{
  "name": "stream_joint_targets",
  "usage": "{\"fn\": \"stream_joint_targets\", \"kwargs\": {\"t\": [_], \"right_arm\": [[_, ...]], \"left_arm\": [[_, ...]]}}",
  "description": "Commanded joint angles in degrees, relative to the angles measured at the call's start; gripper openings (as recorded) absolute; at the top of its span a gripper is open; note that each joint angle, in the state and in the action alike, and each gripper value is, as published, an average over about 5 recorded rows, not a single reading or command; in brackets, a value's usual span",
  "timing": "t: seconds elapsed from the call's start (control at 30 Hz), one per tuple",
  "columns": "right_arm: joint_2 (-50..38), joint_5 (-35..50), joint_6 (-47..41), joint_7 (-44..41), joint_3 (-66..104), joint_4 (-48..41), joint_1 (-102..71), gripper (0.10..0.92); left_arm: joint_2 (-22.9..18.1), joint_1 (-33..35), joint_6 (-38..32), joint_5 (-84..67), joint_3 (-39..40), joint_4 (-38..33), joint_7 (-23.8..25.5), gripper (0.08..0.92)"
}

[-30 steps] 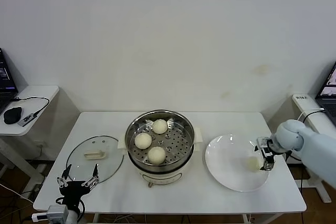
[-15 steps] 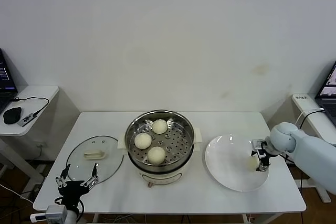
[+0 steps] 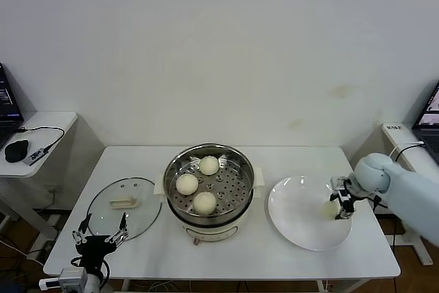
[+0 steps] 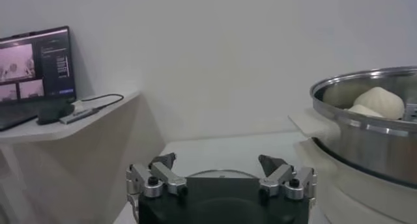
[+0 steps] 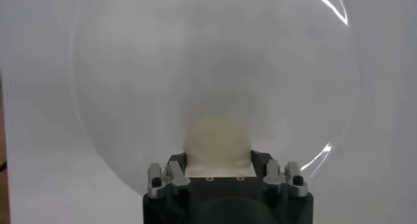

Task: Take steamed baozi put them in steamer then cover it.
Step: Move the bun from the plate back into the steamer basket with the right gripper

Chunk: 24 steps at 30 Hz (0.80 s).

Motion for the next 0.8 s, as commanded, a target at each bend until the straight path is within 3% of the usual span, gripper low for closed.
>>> {"fn": "stream_joint_targets", "kwargs": {"t": [0.03, 0.23, 0.43, 0.6, 0.8], "right_arm": [[-1.8, 6.3, -1.0, -1.9, -8.8, 3.8, 14.5, 0.611], [-0.8, 16.6, -4.0, -1.3, -23.6, 9.7, 34.4, 0.611], [6.1, 31.3, -9.2, 0.8, -35.3, 14.8, 53.0, 0.617], [14.2, 42.5, -14.7, 5.4, -35.4, 16.3, 55.9, 0.619], [22.8, 49.4, -19.0, 10.5, -35.4, 15.3, 52.4, 0.619]], "left_arm": [[0.1, -0.1, 0.0, -0.1, 0.1, 0.1, 0.0, 0.823], [0.5, -0.5, 0.0, -0.2, 0.2, 0.1, 0.0, 0.823], [1.3, -0.5, 0.0, -0.8, -0.2, 0.0, 0.0, 0.823], [1.1, -0.8, -0.1, -0.9, 0.0, 0.0, 0.0, 0.823], [0.9, -0.8, -0.2, -1.1, -0.3, -0.2, 0.0, 0.823]]}}
